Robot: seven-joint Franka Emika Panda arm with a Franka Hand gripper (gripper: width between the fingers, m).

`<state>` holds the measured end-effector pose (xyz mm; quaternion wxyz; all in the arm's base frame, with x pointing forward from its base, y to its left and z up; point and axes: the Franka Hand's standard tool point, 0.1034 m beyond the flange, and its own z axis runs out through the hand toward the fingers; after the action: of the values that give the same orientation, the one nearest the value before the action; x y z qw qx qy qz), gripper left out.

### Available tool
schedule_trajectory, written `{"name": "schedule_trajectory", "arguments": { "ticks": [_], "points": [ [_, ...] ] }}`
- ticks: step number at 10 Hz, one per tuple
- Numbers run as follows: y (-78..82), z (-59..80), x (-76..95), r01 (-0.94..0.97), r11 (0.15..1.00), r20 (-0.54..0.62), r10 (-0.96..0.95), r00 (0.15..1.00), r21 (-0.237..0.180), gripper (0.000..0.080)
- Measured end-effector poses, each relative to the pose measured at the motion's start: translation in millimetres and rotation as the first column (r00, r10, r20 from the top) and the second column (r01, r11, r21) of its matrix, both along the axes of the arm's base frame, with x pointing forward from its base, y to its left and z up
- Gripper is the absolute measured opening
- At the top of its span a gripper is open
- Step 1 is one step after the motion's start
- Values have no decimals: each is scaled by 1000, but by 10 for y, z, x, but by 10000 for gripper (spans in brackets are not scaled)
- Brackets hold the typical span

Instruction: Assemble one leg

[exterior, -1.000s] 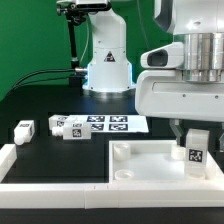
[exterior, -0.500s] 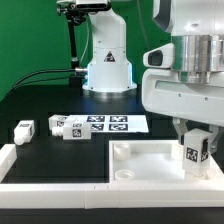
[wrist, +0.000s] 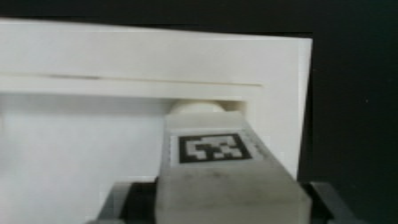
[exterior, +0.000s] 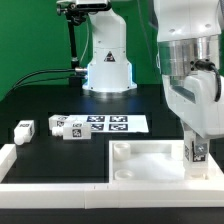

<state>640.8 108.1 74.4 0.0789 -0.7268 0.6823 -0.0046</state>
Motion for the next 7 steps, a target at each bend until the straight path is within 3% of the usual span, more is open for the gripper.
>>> {"name": "schedule_trajectory", "arguments": {
  "ticks": [1, 2, 3, 5, 6, 7],
  "points": [
    [13, -6, -14, -44, 999, -8, 44, 999, -9, 291],
    [65, 14, -36, -161, 986, -49, 159, 986, -40, 472],
    [70, 59, 24, -300, 952, -37, 298, 954, -67, 589],
    [61, 56, 32, -638, 763, -27, 639, 769, -101, 637],
    [87, 40, 11, -721, 685, -27, 722, 691, -107, 646],
    [77, 39, 13, -737, 666, -29, 740, 672, -111, 646]
  ]
}}
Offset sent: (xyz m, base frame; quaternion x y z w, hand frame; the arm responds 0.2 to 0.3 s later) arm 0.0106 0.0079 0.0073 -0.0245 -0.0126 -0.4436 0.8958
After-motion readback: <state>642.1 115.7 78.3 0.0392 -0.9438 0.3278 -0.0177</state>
